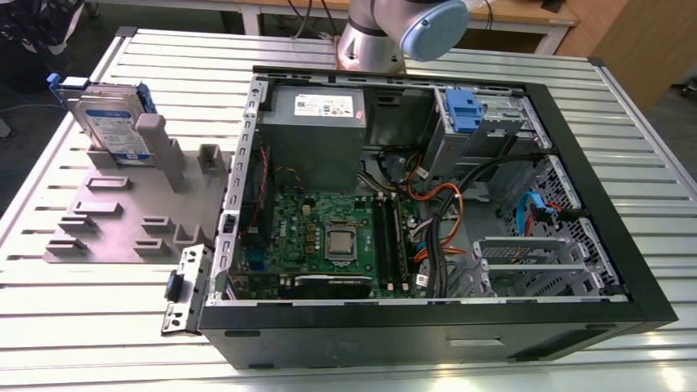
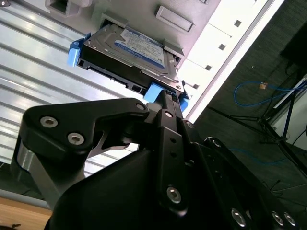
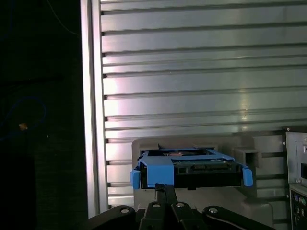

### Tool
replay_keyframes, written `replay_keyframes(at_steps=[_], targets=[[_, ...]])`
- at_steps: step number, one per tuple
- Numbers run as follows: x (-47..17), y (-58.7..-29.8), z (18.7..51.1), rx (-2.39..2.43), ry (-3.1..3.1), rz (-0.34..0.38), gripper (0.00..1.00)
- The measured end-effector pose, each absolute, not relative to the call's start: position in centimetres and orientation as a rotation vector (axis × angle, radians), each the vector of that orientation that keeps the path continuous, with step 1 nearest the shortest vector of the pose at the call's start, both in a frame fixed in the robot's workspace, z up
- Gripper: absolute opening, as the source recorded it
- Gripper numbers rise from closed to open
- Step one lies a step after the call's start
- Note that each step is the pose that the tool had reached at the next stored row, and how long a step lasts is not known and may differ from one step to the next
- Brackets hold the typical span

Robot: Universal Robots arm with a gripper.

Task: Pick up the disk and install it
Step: 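Pick up the disk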

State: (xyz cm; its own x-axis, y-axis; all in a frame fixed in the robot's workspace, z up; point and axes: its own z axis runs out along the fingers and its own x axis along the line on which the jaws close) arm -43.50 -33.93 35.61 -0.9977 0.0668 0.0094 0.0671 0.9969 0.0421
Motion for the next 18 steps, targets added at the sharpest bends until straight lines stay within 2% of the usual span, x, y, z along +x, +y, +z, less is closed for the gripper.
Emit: replay_keyframes(at_steps=[18], targets=[[-43.5,-33.93,35.61,-0.011,-3.132,-0.066,0.11]])
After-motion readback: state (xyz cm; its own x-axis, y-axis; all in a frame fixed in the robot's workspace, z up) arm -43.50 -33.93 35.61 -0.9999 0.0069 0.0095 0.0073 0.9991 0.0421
